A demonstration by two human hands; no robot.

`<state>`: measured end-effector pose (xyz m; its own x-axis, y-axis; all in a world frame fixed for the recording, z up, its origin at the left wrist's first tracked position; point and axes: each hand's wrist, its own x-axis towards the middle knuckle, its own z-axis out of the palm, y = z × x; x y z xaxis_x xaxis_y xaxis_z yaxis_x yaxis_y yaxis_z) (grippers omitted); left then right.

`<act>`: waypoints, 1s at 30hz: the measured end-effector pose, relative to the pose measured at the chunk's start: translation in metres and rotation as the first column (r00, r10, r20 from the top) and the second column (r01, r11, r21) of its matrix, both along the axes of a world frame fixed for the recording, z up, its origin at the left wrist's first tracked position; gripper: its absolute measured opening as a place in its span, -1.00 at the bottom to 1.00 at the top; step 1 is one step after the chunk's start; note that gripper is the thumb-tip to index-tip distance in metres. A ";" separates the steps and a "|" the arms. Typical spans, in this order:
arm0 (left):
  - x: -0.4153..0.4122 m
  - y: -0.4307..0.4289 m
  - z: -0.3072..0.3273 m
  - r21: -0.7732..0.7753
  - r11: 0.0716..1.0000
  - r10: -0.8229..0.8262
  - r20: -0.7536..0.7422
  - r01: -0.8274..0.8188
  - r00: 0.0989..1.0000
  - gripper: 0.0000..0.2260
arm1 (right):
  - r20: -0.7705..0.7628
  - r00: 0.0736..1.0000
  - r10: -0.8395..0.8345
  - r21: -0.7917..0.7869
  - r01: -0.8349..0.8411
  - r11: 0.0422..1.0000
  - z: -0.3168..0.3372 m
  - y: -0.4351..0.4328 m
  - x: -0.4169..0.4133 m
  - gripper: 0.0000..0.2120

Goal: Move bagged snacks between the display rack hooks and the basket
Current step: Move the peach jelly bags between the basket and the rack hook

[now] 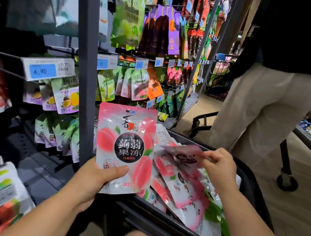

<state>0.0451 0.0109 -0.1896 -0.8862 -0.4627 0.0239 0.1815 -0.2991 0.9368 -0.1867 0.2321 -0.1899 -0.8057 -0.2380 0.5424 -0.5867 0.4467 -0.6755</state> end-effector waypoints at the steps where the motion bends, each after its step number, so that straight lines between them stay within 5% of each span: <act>1: 0.000 0.001 0.000 -0.002 1.000 0.000 0.001 0.000 1.000 -0.57 | -0.117 0.993 -0.031 0.049 0.037 0.998 0.002 0.000 0.001 -0.79; 4: 0.000 0.003 0.002 -0.020 1.000 -0.002 0.003 0.002 1.000 -0.59 | -0.205 0.979 -0.006 0.101 0.028 0.995 0.005 -0.003 0.006 -0.81; 8: 0.001 0.004 0.005 -0.005 1.000 0.008 0.005 -0.008 1.000 -0.68 | 0.109 0.989 0.098 -0.060 -0.092 0.994 0.005 -0.009 0.017 -0.88; 17: -0.001 0.002 0.002 -0.002 0.999 0.032 0.011 -0.032 0.999 -0.66 | 0.295 0.954 0.045 -0.336 0.059 0.940 0.002 -0.009 0.013 -0.83; 21: -0.002 0.002 -0.001 0.007 0.999 0.046 0.027 -0.046 0.999 -0.68 | 0.407 0.908 0.093 -0.339 0.056 0.939 -0.002 -0.011 0.010 -0.87; 26: -0.001 0.003 -0.001 0.004 0.998 0.059 0.035 -0.059 0.998 -0.72 | 0.585 0.806 0.092 -0.208 0.039 0.977 -0.009 -0.009 -0.001 -0.22; 30: 0.001 0.000 0.004 -0.001 0.997 0.074 0.045 -0.074 0.996 -0.65 | 0.609 0.786 0.107 -0.197 0.019 0.980 -0.013 -0.004 -0.001 -0.27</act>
